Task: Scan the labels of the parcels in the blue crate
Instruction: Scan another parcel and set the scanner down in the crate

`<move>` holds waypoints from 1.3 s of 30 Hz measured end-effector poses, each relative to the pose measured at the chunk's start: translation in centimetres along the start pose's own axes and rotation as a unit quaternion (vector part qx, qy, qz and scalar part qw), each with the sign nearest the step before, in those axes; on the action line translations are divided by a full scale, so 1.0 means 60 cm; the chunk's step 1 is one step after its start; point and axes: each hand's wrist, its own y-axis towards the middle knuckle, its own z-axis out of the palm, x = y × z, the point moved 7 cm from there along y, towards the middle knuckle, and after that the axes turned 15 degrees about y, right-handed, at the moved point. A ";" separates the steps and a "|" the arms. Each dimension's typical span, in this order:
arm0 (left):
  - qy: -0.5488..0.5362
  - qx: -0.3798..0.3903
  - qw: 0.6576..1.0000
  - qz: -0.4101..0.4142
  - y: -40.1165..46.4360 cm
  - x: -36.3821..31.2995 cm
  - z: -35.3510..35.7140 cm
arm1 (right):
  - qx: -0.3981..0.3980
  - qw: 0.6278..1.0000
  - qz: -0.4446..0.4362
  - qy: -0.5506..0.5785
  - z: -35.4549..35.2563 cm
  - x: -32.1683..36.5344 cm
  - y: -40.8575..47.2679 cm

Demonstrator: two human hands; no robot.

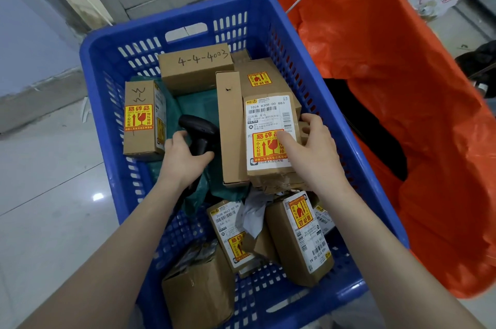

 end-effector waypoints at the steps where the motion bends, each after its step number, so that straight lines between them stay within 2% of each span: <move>1: 0.000 0.000 1.000 0.000 -0.002 -0.002 -0.004 | -0.002 1.000 -0.001 -0.002 -0.002 0.001 0.000; 11: -0.062 -0.045 0.994 0.077 -0.052 -0.024 -0.071 | -0.022 0.999 -0.042 0.008 -0.027 0.055 -0.036; 21: -0.099 -0.135 0.976 0.142 -0.150 -0.093 -0.194 | -0.030 0.992 -0.122 0.025 -0.086 0.165 -0.106; 31: -0.156 -0.215 0.933 0.241 -0.309 -0.158 -0.364 | -0.052 0.960 -0.246 0.119 -0.196 0.311 -0.253; 39: -0.188 -0.289 0.878 0.333 -0.498 -0.200 -0.497 | -0.066 0.916 -0.359 0.163 -0.281 0.427 -0.400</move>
